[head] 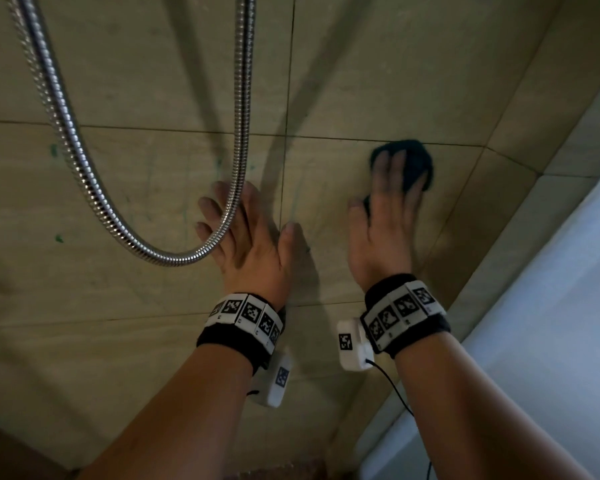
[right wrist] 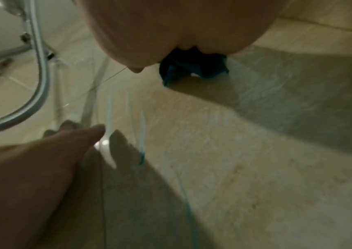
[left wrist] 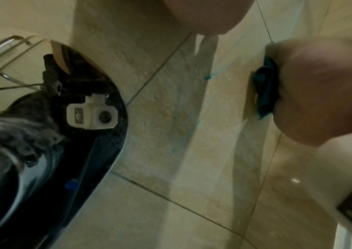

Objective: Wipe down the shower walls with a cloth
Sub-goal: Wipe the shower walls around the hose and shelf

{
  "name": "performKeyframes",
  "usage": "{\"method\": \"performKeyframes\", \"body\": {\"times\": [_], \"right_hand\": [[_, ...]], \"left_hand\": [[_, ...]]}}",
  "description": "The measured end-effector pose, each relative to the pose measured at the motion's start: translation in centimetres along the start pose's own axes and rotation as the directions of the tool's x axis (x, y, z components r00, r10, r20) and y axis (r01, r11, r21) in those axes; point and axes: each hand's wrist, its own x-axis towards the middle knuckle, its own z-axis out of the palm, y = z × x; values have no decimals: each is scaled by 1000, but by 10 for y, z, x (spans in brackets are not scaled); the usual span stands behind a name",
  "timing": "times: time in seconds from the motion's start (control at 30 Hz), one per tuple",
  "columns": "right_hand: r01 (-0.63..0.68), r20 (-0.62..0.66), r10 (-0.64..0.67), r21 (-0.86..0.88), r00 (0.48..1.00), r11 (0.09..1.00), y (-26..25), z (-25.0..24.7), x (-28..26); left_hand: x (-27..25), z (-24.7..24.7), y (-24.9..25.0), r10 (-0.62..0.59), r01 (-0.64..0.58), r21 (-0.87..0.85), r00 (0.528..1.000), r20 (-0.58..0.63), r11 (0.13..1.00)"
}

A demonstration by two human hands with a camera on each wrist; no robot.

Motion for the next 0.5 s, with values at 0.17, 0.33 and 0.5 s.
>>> {"method": "performKeyframes", "body": {"times": [0.17, 0.33, 0.5], "right_hand": [[253, 124, -236, -150, 964, 956, 0, 7, 2], [79, 1, -79, 13, 997, 997, 13, -13, 10], [-88, -80, 95, 91, 992, 992, -2, -17, 12]], "left_hand": [[0, 1, 1, 7, -7, -16, 999, -38, 1000], [0, 0, 0, 12, -12, 1, 999, -32, 1000], [0, 1, 1, 1, -1, -7, 1000, -16, 1000]]}}
